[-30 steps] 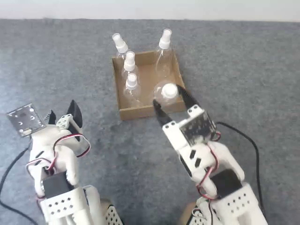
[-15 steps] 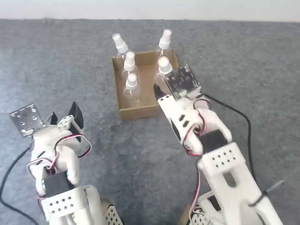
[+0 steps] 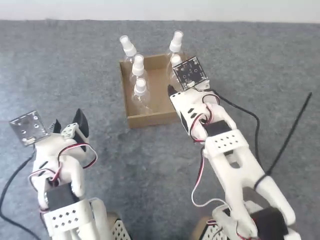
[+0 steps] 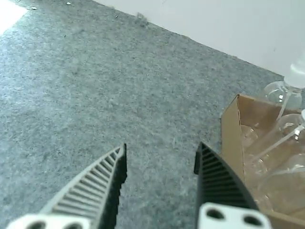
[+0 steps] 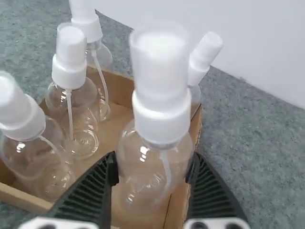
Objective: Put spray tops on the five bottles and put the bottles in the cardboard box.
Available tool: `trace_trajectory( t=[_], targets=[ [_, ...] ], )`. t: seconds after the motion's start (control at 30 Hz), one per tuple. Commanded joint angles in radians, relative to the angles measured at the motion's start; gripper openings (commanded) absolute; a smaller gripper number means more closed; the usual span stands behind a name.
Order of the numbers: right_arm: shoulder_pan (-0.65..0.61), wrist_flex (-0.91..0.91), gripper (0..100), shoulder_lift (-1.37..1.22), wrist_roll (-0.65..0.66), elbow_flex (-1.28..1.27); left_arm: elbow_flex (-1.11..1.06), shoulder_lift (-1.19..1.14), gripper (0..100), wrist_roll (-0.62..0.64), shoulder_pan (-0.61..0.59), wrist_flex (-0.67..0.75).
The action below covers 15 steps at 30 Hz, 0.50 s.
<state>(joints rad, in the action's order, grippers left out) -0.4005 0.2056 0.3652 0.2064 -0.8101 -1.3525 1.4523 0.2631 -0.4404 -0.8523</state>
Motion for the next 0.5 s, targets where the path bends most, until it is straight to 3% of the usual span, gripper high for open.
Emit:
trace_trajectory(
  t=[0.0,0.47],
  targets=[
    [0.013,-0.09,4.3,-0.05,0.006,0.077,0.008,0.015,22,0.009,-0.006,0.025],
    [0.013,-0.214,4.4,-0.216,0.006,0.08,0.008,0.015,22,0.009,-0.006,0.025]
  ],
)
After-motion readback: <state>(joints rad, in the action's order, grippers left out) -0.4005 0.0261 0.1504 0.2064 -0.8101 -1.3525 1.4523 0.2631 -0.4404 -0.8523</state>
